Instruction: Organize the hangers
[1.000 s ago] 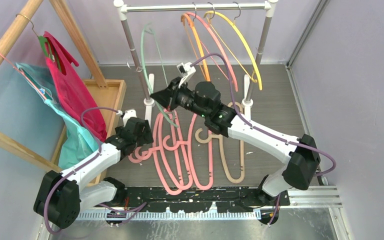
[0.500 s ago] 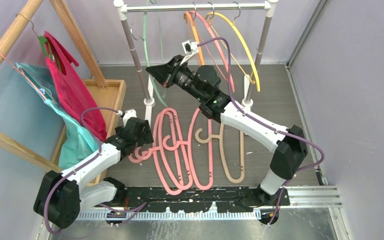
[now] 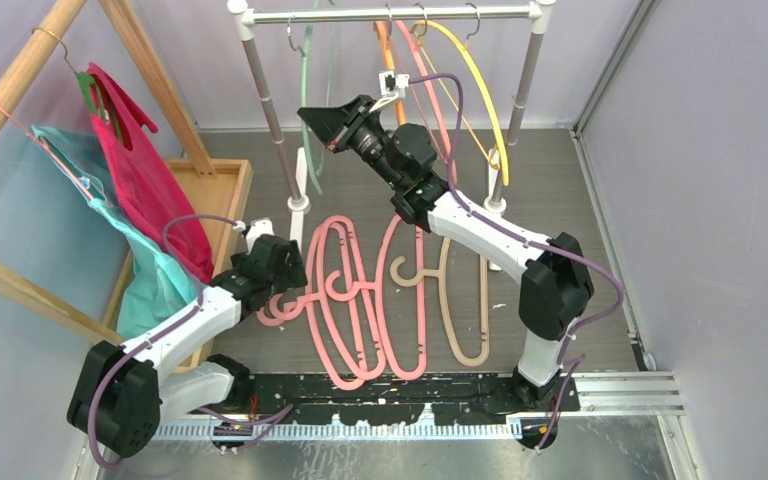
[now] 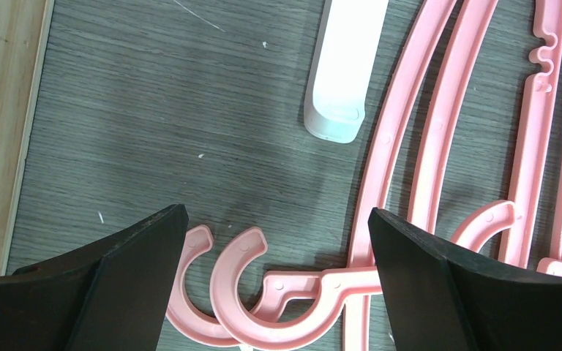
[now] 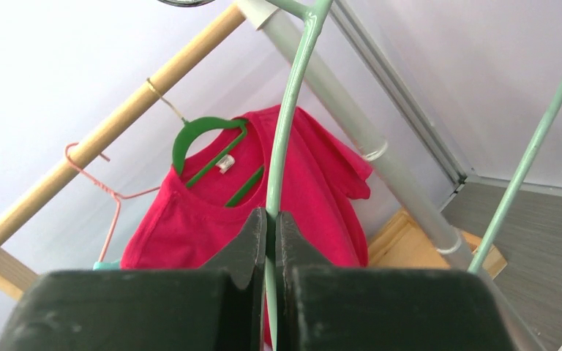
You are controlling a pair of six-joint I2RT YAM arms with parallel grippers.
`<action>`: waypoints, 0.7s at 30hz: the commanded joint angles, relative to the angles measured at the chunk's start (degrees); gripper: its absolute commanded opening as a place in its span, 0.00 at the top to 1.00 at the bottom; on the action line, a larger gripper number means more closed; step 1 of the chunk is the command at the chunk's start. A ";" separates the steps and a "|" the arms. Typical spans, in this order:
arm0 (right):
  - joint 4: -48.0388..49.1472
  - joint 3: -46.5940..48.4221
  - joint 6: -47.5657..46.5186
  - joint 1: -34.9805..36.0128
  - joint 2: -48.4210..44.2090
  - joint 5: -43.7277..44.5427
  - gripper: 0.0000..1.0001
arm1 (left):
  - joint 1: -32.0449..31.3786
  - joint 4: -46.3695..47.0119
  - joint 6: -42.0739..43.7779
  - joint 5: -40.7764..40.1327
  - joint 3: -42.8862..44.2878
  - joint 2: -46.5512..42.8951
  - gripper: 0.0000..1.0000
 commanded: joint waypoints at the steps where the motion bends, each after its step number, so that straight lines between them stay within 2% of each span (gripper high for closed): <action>1: 11.02 4.80 5.87 -1.86 1.21 0.74 0.99 | -0.22 2.37 0.38 -0.18 0.06 -0.16 0.02; 10: 12.59 5.21 8.22 -2.81 2.79 3.02 0.99 | -0.22 2.48 0.56 0.27 0.17 0.21 0.02; 21: 13.50 -3.43 11.99 -6.02 -2.02 7.50 0.99 | -0.26 2.58 0.55 0.41 0.03 0.18 0.02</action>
